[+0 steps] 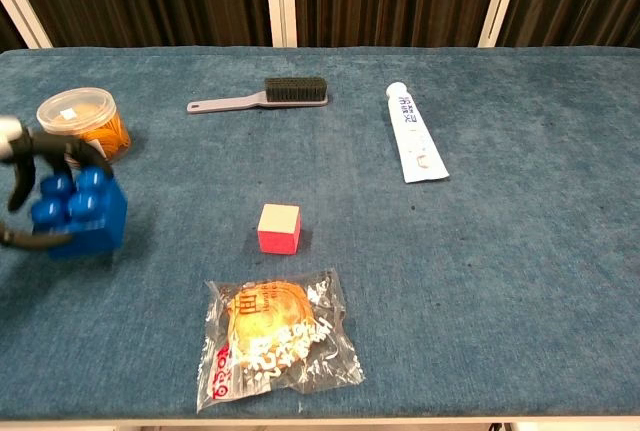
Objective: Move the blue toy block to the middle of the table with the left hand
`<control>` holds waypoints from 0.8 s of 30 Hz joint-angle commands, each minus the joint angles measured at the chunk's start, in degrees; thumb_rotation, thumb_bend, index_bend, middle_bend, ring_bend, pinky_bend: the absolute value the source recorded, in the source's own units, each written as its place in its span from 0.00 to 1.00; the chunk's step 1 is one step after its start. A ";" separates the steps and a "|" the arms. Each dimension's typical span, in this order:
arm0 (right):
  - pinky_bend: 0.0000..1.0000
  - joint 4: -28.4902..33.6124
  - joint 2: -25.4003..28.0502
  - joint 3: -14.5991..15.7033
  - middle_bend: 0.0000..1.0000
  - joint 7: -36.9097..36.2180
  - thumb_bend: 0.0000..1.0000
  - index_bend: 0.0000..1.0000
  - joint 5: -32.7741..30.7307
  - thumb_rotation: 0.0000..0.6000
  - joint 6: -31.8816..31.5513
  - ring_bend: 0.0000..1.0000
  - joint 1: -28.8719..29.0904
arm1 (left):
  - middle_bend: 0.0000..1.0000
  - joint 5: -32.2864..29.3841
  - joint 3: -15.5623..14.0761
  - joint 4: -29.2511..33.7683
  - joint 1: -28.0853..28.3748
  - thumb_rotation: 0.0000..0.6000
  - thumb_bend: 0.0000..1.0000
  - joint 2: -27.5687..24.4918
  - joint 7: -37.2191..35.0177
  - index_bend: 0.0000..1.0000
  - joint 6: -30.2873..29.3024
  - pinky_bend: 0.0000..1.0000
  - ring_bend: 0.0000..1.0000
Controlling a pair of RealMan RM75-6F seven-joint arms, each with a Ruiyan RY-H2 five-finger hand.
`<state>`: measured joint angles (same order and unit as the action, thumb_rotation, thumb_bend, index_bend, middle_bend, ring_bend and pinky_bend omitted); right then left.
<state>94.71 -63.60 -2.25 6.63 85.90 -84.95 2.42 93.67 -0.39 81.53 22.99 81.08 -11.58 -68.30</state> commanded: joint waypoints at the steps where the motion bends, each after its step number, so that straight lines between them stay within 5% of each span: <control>1: 0.00 0.05 0.00 -0.06 0.00 0.06 0.27 0.00 -0.15 1.00 0.10 0.00 0.03 | 0.59 0.42 2.81 1.54 1.65 1.00 0.55 0.35 -1.24 0.58 -1.79 0.65 0.57; 14: 0.00 0.10 0.75 -0.68 0.00 -1.36 0.27 0.00 -1.29 1.00 0.29 0.00 0.03 | 0.59 -12.36 13.36 -4.46 14.77 1.00 0.55 13.09 9.03 0.58 12.01 0.66 0.57; 20: 0.00 -0.08 1.40 -0.63 0.00 -3.24 0.27 0.00 -0.81 1.00 -0.52 0.00 -0.43 | 0.59 -16.43 14.45 -9.13 17.98 1.00 0.52 17.79 10.60 0.58 15.37 0.65 0.57; 24: 0.00 -0.25 1.62 -0.67 0.00 -3.95 0.27 0.00 -0.66 1.00 -0.73 0.00 -0.53 | 0.58 -15.80 13.51 -10.01 18.71 1.00 0.40 19.27 9.29 0.54 15.32 0.64 0.55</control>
<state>94.49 -62.01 -2.91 2.71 85.22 -85.67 1.91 77.63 13.40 71.75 41.46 100.03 -1.98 -52.99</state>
